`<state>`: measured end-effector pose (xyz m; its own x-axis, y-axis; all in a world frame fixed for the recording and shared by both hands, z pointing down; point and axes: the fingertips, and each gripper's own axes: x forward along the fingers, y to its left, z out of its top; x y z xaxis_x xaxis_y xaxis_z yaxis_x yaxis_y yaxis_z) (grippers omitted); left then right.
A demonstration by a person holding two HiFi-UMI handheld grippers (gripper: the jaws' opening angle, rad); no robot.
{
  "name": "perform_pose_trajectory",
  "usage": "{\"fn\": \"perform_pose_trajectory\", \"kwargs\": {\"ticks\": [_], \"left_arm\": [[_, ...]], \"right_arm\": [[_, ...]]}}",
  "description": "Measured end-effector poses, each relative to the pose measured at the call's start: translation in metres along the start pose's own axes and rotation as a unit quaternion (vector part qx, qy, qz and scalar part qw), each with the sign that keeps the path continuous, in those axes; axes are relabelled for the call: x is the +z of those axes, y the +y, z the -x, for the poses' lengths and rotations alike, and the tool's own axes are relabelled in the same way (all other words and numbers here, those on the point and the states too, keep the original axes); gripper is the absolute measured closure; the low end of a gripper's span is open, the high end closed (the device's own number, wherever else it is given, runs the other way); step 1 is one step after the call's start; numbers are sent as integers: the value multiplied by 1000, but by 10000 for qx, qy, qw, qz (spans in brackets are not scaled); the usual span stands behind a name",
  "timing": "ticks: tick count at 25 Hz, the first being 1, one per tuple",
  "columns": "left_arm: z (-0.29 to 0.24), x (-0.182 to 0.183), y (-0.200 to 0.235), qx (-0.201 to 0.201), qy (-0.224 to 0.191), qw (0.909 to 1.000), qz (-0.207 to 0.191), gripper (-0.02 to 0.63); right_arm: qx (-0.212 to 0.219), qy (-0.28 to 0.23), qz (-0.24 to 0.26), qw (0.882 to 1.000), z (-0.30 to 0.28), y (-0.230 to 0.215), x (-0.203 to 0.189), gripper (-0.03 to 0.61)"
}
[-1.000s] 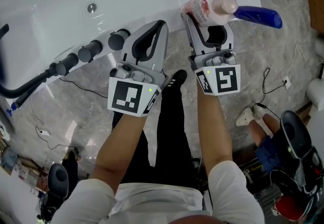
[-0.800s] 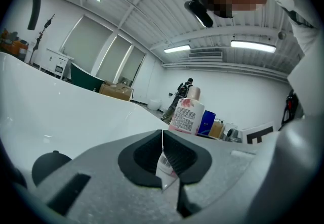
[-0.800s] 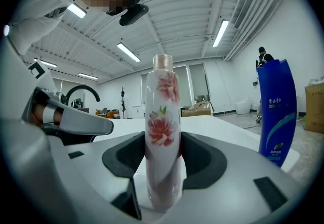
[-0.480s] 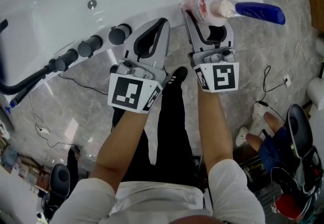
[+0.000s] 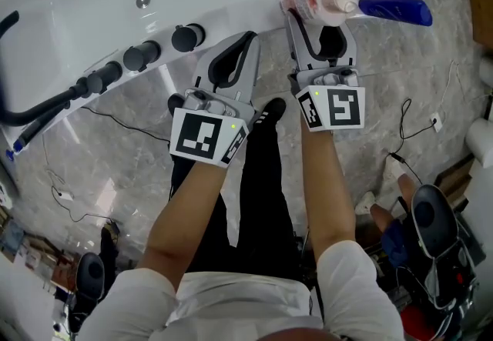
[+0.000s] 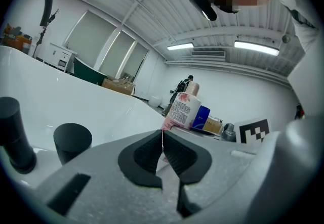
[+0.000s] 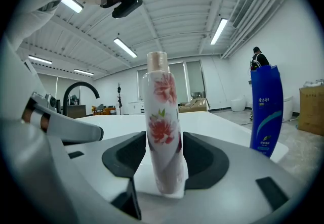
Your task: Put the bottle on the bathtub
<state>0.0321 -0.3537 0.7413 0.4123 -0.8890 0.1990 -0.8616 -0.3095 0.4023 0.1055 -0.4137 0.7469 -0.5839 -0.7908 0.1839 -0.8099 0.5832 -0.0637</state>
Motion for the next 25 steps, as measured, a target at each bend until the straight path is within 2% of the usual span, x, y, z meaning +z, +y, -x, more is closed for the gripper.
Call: {"fn": "perform_pose_trajectory", "kwargs": {"ticks": [5, 9, 12, 14, 17, 21, 25], "left_arm": [[13, 7, -7, -43, 6, 10000, -64, 595], [36, 14, -17, -169, 150, 9996, -183, 595], [57, 26, -31, -220, 244, 9993, -205, 595], [69, 41, -43, -277, 243, 9990, -236, 595], [84, 73, -58, -438, 224, 9983, -319, 595], [106, 123, -71, -509, 192, 9978, -386, 595], [123, 190, -69, -332, -122, 9975, -614, 595]], "right_arm": [[-161, 285, -198, 9993, 25, 5, -5, 373], [-419, 567, -588, 9958, 58, 8, -6, 376], [-439, 714, -790, 9933, 87, 16, 11, 442], [-337, 772, -862, 9927, 101, 27, 29, 491], [-171, 789, -921, 9925, 114, 51, 65, 525], [22, 690, -950, 9931, 133, 84, 126, 543], [243, 388, -642, 9969, 132, 106, 194, 552]]}}
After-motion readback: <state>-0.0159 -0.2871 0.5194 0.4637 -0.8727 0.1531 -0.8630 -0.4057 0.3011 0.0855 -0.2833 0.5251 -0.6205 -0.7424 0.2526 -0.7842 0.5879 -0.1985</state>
